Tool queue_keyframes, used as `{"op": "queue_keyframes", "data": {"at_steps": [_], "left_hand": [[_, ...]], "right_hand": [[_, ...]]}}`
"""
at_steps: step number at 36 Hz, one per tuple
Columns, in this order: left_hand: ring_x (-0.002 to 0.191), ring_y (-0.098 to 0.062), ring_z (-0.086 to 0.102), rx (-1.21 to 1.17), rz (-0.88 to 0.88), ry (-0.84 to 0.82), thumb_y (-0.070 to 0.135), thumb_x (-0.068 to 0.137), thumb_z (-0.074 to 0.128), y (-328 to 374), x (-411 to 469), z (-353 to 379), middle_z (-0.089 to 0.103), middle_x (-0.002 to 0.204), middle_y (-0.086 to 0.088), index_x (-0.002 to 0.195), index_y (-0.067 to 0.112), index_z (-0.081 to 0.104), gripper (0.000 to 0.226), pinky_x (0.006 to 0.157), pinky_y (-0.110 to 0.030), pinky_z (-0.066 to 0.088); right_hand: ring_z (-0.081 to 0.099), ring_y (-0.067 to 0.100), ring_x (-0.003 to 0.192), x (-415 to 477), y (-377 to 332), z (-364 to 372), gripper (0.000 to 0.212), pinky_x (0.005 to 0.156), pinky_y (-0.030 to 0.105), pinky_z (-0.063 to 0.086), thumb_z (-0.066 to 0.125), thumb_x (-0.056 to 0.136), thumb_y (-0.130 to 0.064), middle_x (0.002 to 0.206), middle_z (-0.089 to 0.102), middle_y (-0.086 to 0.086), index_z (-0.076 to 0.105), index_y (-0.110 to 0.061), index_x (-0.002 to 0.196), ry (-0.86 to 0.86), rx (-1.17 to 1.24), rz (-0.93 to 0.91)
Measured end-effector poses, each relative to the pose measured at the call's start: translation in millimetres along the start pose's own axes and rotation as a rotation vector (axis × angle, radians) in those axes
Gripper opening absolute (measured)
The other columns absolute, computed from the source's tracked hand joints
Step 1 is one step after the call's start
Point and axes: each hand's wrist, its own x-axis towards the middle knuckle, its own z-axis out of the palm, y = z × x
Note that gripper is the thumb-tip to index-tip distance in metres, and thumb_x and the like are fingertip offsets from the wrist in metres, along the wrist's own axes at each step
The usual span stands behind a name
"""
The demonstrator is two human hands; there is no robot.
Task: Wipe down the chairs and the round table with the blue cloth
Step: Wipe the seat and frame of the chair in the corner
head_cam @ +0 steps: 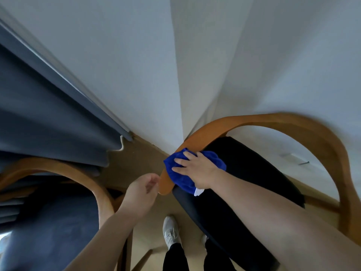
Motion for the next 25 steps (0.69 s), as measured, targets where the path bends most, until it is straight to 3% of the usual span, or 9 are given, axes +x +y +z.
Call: {"op": "queue_keyframes", "data": {"at_steps": [6, 9, 14, 25], "left_hand": [[0.095, 0.001, 0.059, 0.055, -0.022, -0.031, 0.02, 0.094, 0.053, -0.1, 18.6, 12.5, 0.063, 0.102, 0.014, 0.115, 0.028, 0.059, 0.023, 0.077, -0.014, 0.045], [0.098, 0.0, 0.057, 0.056, -0.008, -0.029, 0.019, 0.095, 0.052, 6.6, 21.8, 16.7, 0.062, 0.106, 0.013, 0.114, 0.03, 0.058, 0.023, 0.081, -0.016, 0.046], [0.095, 0.006, 0.054, 0.056, 0.024, -0.038, 0.014, 0.094, 0.051, 19.8, 26.8, 24.0, 0.061, 0.106, 0.014, 0.111, 0.03, 0.058, 0.024, 0.069, -0.005, 0.038], [0.091, 0.008, 0.054, 0.131, 0.133, -0.088, 0.016, 0.094, 0.052, 48.5, 42.9, 40.2, 0.06, 0.098, 0.018, 0.106, 0.031, 0.058, 0.02, 0.071, -0.003, 0.037]], "right_hand": [[-0.001, 0.032, 0.148, -2.3, 28.8, 1.5, 0.088, 0.114, 0.053, 0.021, 0.065, 0.086, -0.025, 0.163, 0.002, -0.007, 0.009, -0.035, 0.154, 0.014, 0.015, -0.019], [0.0, 0.031, 0.149, -5.8, 44.7, 0.3, 0.089, 0.114, 0.052, 0.021, 0.066, 0.086, -0.024, 0.163, 0.002, -0.007, 0.01, -0.035, 0.154, 0.016, 0.025, -0.009], [-0.002, 0.029, 0.149, -13.4, 71.4, -1.0, 0.092, 0.116, 0.051, 0.018, 0.067, 0.085, -0.02, 0.163, 0.001, -0.007, 0.009, -0.036, 0.154, 0.008, 0.044, 0.014], [0.001, 0.028, 0.149, -32.7, 129.4, 7.6, 0.1, 0.119, 0.048, 0.015, 0.072, 0.079, -0.021, 0.163, 0.005, -0.008, 0.008, -0.036, 0.154, 0.08, 0.118, 0.18]]}}
